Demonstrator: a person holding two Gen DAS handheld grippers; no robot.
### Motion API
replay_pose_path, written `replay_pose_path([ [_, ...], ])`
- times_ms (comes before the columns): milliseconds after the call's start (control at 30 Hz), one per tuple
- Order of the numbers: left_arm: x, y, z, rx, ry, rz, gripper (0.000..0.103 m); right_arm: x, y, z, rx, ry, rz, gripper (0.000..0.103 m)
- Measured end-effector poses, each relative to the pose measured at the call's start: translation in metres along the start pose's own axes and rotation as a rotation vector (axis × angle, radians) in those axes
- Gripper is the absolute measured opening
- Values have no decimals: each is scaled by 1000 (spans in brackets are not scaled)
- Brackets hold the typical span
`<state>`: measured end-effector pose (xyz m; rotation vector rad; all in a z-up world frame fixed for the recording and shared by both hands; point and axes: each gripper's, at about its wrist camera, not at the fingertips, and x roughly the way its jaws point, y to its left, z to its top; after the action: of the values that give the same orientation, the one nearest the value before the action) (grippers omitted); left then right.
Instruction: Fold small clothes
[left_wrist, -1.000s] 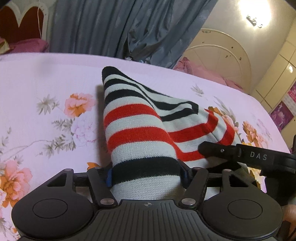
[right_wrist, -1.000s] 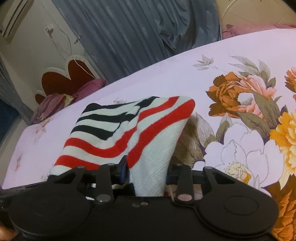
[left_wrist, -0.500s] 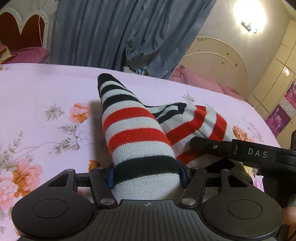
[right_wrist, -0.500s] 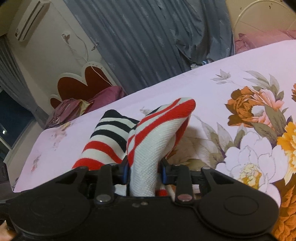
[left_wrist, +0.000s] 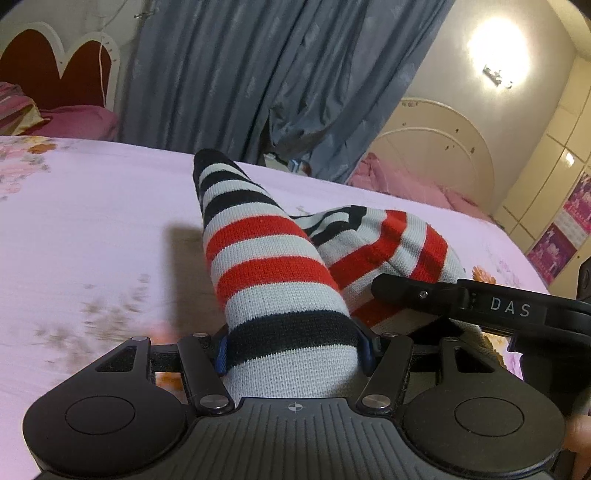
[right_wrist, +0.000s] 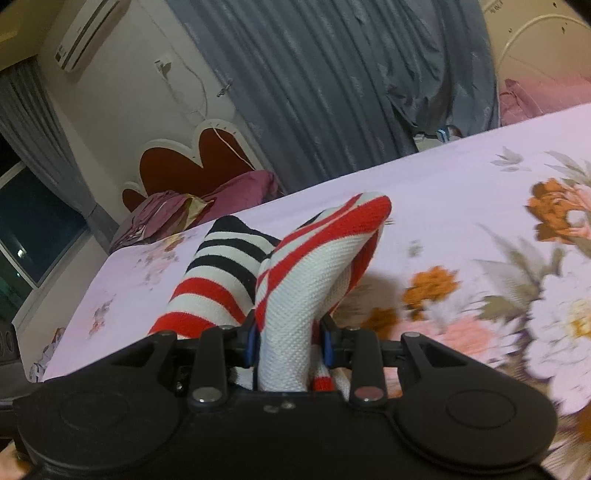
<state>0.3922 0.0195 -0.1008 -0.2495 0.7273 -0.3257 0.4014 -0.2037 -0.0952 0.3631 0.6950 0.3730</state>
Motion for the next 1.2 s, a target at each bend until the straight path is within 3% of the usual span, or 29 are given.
replay_pose_path([
  [233,-32,96,6,-4,2,-40,60,39,85,-26,9,-24,-51,31],
  [400,-55,163,16,-15,-12,-9,60,80,142,-38,18,-23,-22,31],
  [600,-59,228,28,-35,-24,33,60,131,179,-38,20,0,21,31],
  [933,-26,284,41,-76,-37,56,60,190,201,-29,-28,34,32,31],
  [1200,-2,321,19,-127,-4,89,65,212,168,-37,24,108,-10,35],
])
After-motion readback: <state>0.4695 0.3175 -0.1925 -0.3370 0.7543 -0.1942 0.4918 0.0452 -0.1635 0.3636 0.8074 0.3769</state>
